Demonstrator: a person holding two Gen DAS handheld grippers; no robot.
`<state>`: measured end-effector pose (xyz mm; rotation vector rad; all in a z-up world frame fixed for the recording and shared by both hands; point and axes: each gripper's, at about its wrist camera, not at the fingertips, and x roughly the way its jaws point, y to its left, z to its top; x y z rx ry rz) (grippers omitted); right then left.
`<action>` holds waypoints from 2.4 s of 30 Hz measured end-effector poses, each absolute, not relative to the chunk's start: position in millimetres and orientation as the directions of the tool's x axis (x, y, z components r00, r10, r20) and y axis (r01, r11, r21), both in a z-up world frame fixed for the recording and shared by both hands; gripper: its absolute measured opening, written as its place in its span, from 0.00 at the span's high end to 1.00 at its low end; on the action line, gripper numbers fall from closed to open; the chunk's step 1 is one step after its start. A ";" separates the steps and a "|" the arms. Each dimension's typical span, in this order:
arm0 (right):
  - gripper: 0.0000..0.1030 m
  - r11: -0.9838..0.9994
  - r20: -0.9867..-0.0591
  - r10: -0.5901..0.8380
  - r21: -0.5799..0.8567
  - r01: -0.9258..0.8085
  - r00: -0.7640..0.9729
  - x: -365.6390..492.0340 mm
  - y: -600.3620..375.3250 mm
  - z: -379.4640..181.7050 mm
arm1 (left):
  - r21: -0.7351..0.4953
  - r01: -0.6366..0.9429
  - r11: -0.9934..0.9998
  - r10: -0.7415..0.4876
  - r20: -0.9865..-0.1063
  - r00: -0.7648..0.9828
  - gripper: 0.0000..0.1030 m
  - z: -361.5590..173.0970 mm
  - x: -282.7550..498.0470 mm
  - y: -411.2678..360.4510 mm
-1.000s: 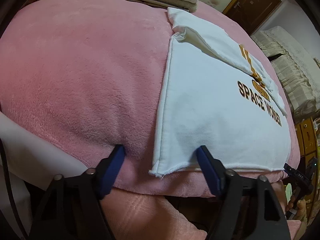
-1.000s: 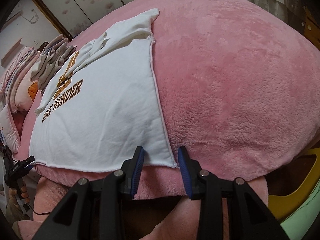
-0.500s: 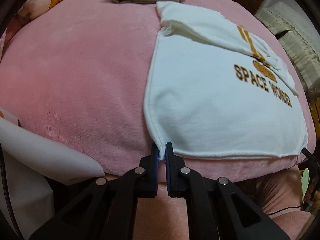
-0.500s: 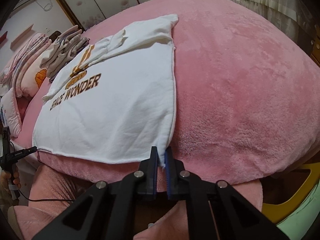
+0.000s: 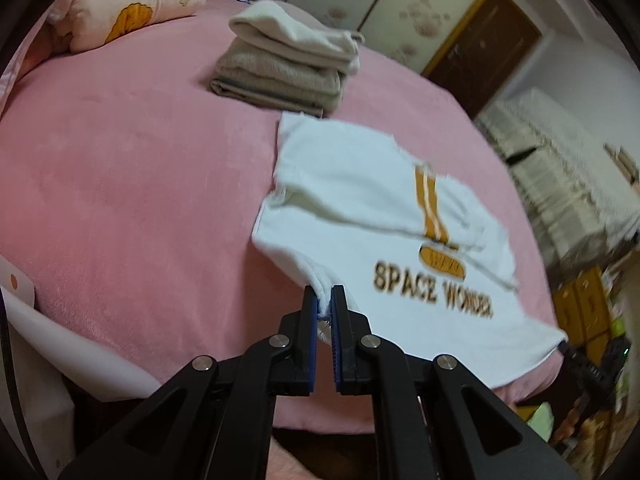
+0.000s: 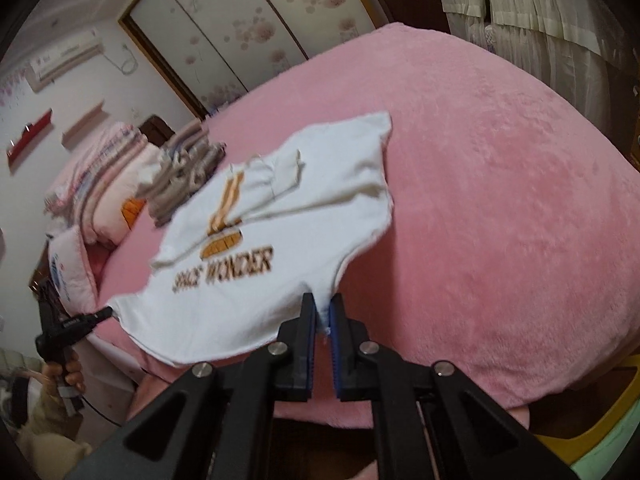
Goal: Fold small clothes
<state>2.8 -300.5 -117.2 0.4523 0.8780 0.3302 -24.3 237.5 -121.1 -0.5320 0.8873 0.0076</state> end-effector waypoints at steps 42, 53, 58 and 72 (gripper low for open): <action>0.81 0.821 -0.754 0.377 0.541 0.182 0.538 313.1 -294.6 -189.5 | -0.475 -0.394 0.787 -0.149 -0.766 0.625 0.63 -198.7 291.5 268.6; 0.61 0.897 -0.677 0.352 0.441 -0.026 0.646 278.1 -254.9 -112.5 | -0.308 -0.146 0.940 -0.117 -0.694 0.711 0.44 -142.6 268.6 197.0; 0.71 0.912 -0.679 0.397 0.370 -0.179 0.618 279.2 -192.3 -109.2 | -0.213 -0.027 0.977 -0.148 -0.756 0.637 0.44 -162.4 282.8 145.1; 0.89 0.910 -0.783 0.414 0.343 -0.233 0.465 328.1 -80.0 -190.5 | -0.174 -0.053 0.983 -0.116 -0.827 0.550 0.44 -205.5 333.1 126.5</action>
